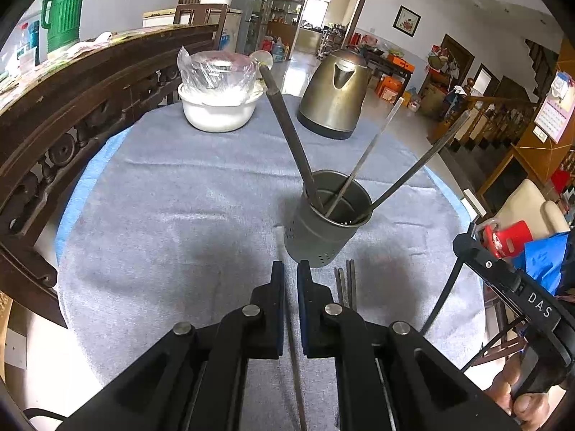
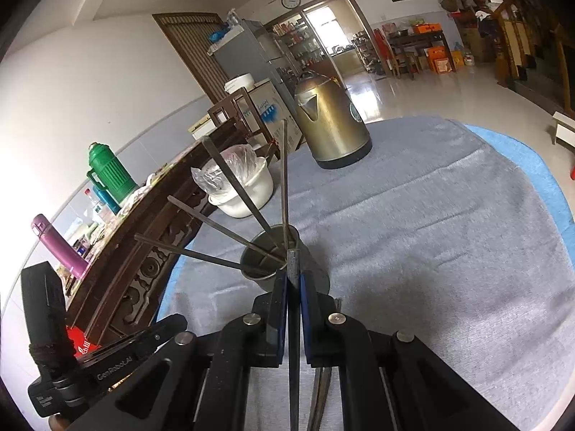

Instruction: Organize utensils

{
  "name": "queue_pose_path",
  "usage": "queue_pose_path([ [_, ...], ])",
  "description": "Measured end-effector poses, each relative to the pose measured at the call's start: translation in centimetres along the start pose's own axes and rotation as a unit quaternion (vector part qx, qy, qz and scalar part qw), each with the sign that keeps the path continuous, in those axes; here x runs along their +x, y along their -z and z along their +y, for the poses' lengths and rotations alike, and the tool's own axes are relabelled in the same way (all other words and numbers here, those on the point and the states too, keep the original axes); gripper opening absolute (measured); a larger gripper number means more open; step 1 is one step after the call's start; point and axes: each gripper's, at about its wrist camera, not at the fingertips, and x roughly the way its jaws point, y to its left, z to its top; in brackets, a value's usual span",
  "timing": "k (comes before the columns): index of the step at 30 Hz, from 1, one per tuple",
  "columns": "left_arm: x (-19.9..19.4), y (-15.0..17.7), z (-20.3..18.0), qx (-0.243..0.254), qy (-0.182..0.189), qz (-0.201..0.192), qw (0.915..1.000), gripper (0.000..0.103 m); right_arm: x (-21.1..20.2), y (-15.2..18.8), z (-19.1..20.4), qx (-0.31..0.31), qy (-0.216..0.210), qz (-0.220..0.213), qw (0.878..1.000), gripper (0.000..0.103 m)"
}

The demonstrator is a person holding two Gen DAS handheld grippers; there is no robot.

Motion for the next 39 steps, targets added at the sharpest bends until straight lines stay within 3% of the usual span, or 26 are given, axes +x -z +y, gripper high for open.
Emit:
queue_pose_path([
  [15,-2.2,-0.2,1.1,-0.009,0.006,-0.023,0.9997,0.007,-0.6,0.1,-0.7,0.011,-0.007,-0.003,1.000,0.008],
  [19,0.2,0.0,2.2,-0.023,0.032,0.021,0.9990,0.007,-0.8,0.2,-1.0,0.013,-0.006,-0.005,1.000,0.008],
  [24,4.4,0.8,3.5,-0.056,0.064,0.093,0.9920,0.007,-0.9,0.2,-1.7,0.022,-0.012,-0.006,1.000,0.008],
  [29,7.2,1.1,2.4,-0.041,0.045,0.119,0.9910,0.009,-1.2,0.5,-2.7,0.032,-0.017,-0.008,0.999,0.008],
  [34,10.0,1.1,0.9,-0.014,0.028,0.141,0.9896,0.024,-1.8,0.6,-4.4,0.054,-0.029,-0.005,0.998,0.008],
  [39,12.2,1.2,-0.1,-0.006,0.012,0.163,0.9866,0.025,-2.2,0.9,-5.7,0.068,-0.036,-0.005,0.997,0.008],
])
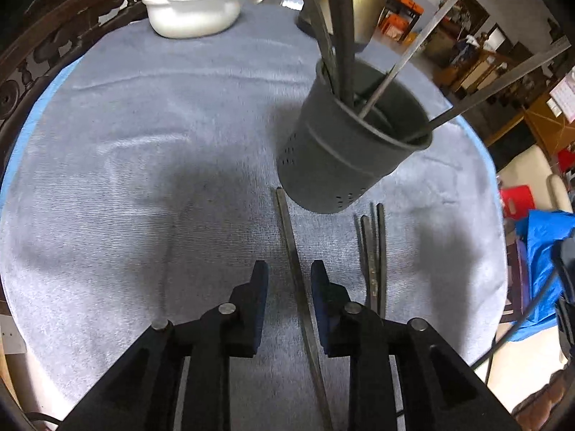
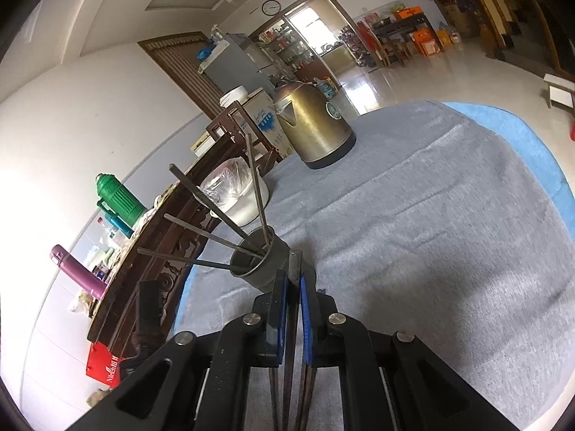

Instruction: Organize utensils

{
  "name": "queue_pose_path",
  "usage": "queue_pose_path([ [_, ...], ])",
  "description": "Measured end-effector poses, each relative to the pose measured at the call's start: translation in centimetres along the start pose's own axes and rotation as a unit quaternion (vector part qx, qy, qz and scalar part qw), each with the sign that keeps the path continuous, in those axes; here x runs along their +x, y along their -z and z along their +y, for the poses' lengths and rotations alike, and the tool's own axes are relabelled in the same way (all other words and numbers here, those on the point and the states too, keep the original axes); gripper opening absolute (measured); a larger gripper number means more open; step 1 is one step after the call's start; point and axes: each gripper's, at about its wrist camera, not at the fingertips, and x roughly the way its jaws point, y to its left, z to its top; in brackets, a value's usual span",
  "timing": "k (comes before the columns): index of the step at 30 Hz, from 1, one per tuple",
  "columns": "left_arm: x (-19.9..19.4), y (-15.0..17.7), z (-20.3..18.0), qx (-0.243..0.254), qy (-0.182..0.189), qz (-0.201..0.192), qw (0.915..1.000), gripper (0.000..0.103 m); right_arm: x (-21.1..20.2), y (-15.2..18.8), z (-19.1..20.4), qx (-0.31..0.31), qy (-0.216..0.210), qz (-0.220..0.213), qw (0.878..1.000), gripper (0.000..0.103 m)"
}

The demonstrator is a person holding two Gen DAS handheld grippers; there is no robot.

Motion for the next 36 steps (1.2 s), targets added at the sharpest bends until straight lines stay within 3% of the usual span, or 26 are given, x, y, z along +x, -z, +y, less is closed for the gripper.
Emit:
queue_pose_path([
  [8,2.1,-0.3,-1.1,0.010,-0.032,0.010,0.9994,0.024,0.0,0.0,-0.7,0.010,-0.014,0.001,1.000,0.008],
  [20,3.6,-0.4,-1.5,-0.010,-0.020,0.016,0.9996,0.024,-0.5,0.0,-0.3,0.009,-0.013,0.005,1.000,0.008],
  [24,3.9,0.3,-1.7,-0.010,-0.022,0.010,0.9997,0.011,-0.5,0.1,0.4,-0.001,-0.007,0.006,1.000,0.008],
  [31,4.0,0.8,-0.7,-0.022,0.001,-0.002,0.9998,0.006,0.2,1.4,2.2,-0.023,0.005,0.027,0.999,0.008],
  [36,1.5,1.4,-0.1,-0.019,0.014,-0.035,0.9991,0.006,0.1,1.8,3.6,-0.040,0.016,0.029,0.999,0.008],
])
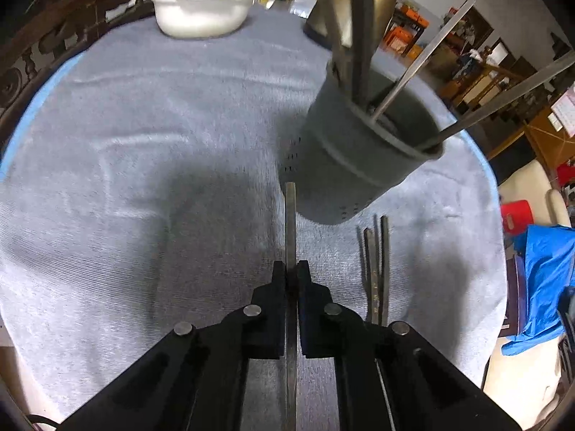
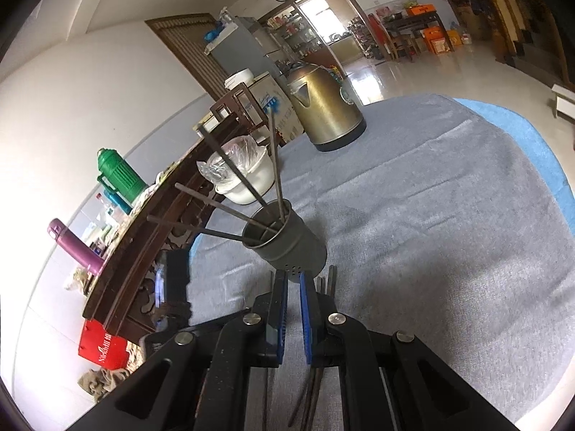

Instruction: Organize utensils

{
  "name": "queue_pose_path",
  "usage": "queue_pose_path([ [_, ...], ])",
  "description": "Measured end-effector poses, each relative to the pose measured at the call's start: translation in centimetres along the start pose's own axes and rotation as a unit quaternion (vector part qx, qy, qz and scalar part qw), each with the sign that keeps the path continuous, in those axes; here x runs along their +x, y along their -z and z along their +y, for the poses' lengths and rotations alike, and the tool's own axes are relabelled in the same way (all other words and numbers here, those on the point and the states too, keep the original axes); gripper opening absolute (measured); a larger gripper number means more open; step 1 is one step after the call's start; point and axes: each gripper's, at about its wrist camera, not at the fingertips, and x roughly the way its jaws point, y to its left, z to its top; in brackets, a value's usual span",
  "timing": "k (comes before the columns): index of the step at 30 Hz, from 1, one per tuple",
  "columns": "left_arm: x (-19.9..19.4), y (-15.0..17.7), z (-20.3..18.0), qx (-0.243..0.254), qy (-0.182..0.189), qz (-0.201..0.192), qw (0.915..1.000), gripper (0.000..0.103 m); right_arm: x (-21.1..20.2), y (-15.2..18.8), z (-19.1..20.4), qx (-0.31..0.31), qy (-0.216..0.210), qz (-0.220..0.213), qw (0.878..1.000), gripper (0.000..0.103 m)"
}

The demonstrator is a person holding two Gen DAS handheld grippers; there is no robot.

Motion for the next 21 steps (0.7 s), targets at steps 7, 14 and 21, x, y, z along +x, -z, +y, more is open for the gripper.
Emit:
queue_pose_path([
  [7,-4.1,0.4,1.2,0.006,0.015,-0.044,0.9989,0.005,-0.2,-0.3,1.9,-0.027,0.022,-0.004,0.999,0.008],
  [14,-6.5,0.7,3.0,0.002,0.034,-0.065,0.9973,0.006,-0.3,-1.0,-0.3,0.005,0.065,0.005,0.998,0.009],
  [21,-6.1,1.8,4.8,0.002,0.057,-0.042,0.9975,0.006,2.1,-0.7,-5.9,0.101,0.095,0.068,0.988,0.010],
])
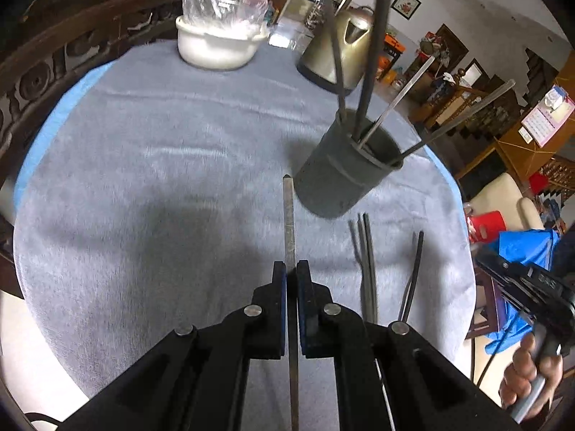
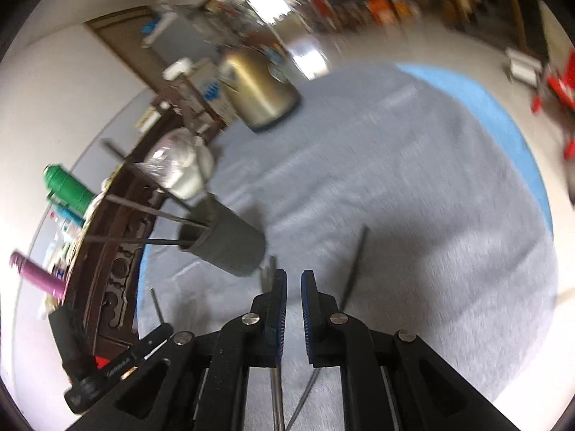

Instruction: Organize utensils

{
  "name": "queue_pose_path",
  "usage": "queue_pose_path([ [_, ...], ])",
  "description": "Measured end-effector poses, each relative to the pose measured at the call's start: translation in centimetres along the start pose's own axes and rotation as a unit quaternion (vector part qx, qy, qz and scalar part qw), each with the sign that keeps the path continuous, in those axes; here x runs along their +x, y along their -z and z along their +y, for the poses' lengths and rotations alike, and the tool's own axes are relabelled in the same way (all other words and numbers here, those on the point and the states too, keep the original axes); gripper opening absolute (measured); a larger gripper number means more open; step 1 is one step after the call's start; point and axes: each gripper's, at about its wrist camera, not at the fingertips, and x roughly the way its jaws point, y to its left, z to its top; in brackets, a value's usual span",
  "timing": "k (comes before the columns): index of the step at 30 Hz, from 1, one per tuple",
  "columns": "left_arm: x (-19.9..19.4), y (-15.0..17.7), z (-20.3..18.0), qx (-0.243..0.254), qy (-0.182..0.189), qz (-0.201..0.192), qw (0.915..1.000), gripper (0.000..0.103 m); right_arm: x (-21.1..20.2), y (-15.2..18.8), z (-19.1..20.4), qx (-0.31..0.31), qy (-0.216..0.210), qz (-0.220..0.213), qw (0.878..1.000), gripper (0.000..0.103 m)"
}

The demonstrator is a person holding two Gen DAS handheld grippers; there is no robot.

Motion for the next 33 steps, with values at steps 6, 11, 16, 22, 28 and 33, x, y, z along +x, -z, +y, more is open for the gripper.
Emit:
queue_pose_path([
  [6,0.9,0.9,1.2,-0.002,0.016,0.025,0.9995,0.006,3.5,0.2,-3.1,0.046,0.023,0.045,0.998,0.011],
  [11,2.2,0.5,1.6,-0.007,0.026,0.039,0.9989,0.006,5.5,-1.0,-4.0,0.067,0.035,0.053,0.996,0.017],
  [16,3.7,-0.6,2.2,-0.016,0.019,0.055,0.9982,0.006,7.2,-2.2,-3.5,0.060,0.066,0.064,0.994,0.023],
  [22,4.8,-1.8,4.0,-0.054,0.008,0.078,0.9954,0.007,9.0,-3.6,-3.7,0.066,0.093,0.079,0.990,0.023],
  [28,6.0,-3.1,2.4,-0.027,0.004,0.094,0.9953,0.029,11.0,-4.0,-2.9,0.046,0.115,0.099,0.987,0.023],
  [33,7.4,-3.6,0.7,0.011,-0.034,0.103,0.9941,0.030,11.3,-3.9,-2.0,0.010,0.129,0.102,0.986,0.021],
])
